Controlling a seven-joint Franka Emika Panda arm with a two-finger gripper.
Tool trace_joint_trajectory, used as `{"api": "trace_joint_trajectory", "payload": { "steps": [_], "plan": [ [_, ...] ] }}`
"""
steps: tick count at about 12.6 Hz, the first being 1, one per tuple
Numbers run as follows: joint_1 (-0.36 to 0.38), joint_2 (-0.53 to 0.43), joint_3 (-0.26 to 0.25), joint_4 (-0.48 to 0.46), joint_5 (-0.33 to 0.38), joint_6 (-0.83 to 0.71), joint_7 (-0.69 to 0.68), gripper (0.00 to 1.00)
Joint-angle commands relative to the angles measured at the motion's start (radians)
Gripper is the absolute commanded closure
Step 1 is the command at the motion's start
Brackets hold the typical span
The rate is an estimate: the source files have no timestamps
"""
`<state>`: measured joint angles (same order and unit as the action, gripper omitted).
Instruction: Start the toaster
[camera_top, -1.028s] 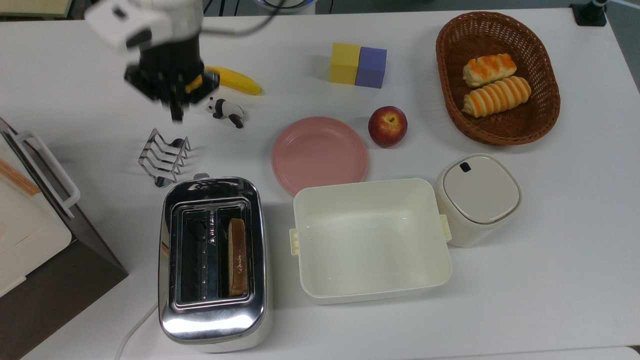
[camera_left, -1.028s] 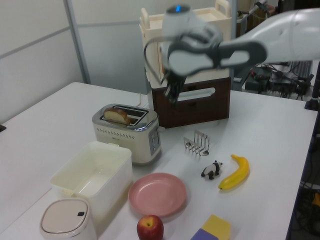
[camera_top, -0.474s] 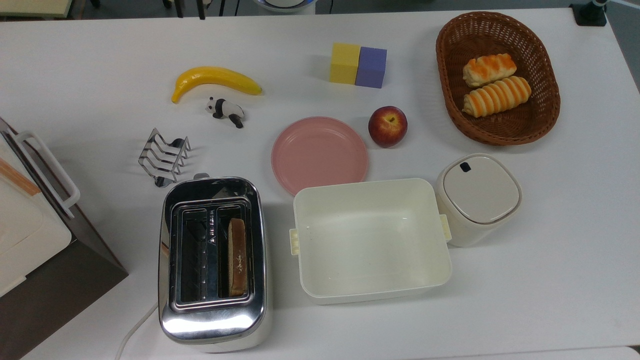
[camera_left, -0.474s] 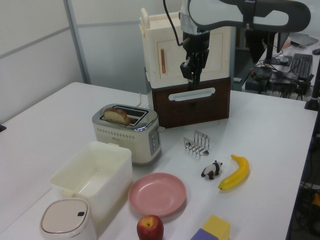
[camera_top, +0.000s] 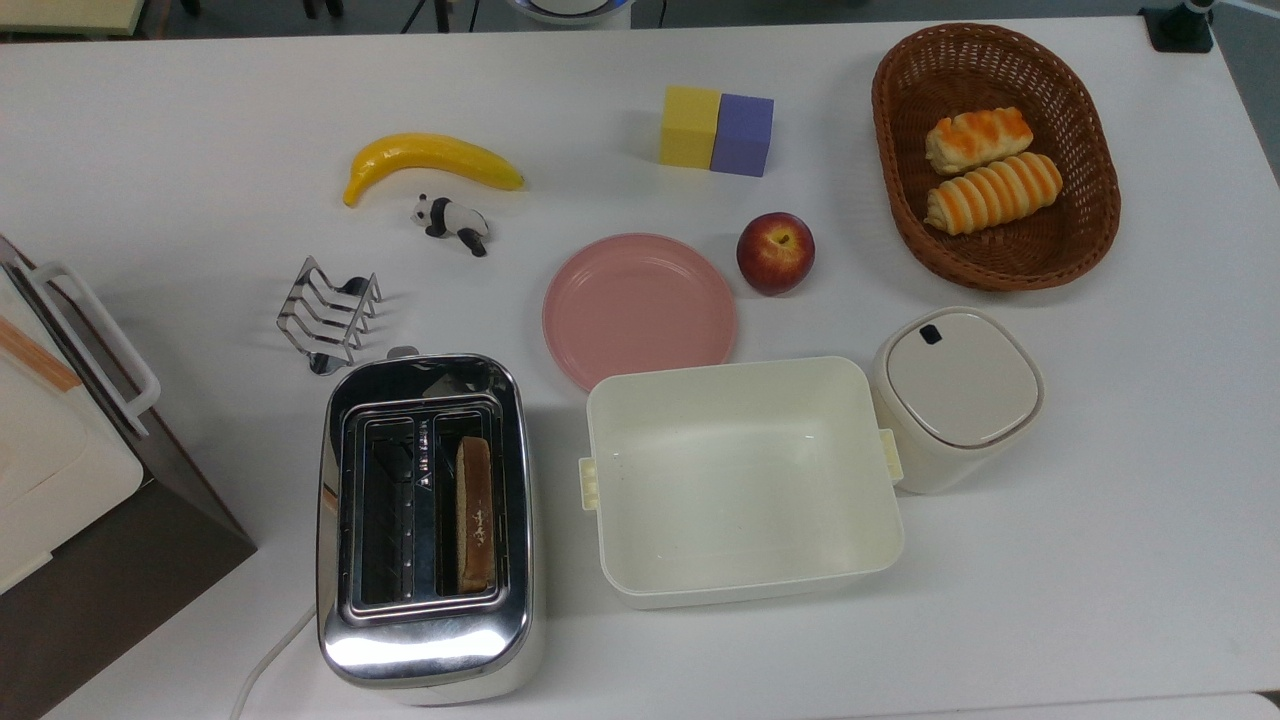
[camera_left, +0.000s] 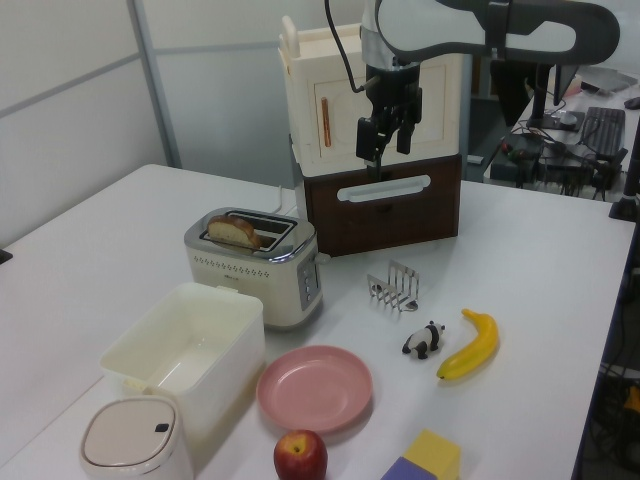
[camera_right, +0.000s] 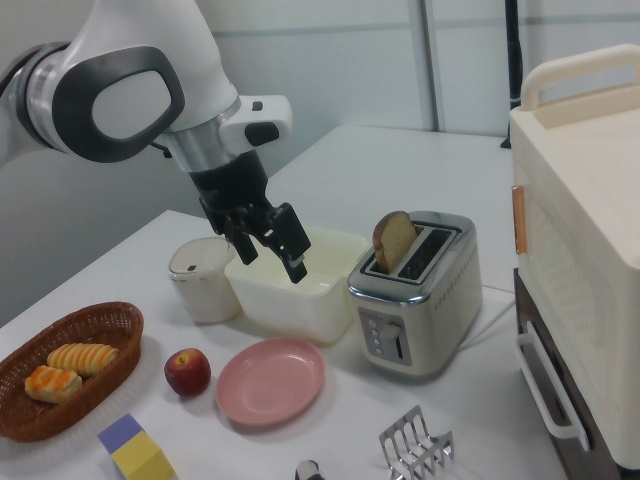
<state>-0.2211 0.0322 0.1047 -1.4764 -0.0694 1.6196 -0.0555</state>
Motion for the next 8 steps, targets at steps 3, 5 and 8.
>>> {"api": "trace_joint_trajectory", "payload": {
  "steps": [3,5,8],
  "plan": [
    [0.022,-0.014,0.0,-0.015,0.042,-0.01,0.011,0.0],
    [0.029,-0.012,0.003,-0.015,0.043,-0.007,0.016,0.0],
    [0.034,-0.012,0.004,-0.016,0.043,-0.007,0.017,0.0]
  ]
}}
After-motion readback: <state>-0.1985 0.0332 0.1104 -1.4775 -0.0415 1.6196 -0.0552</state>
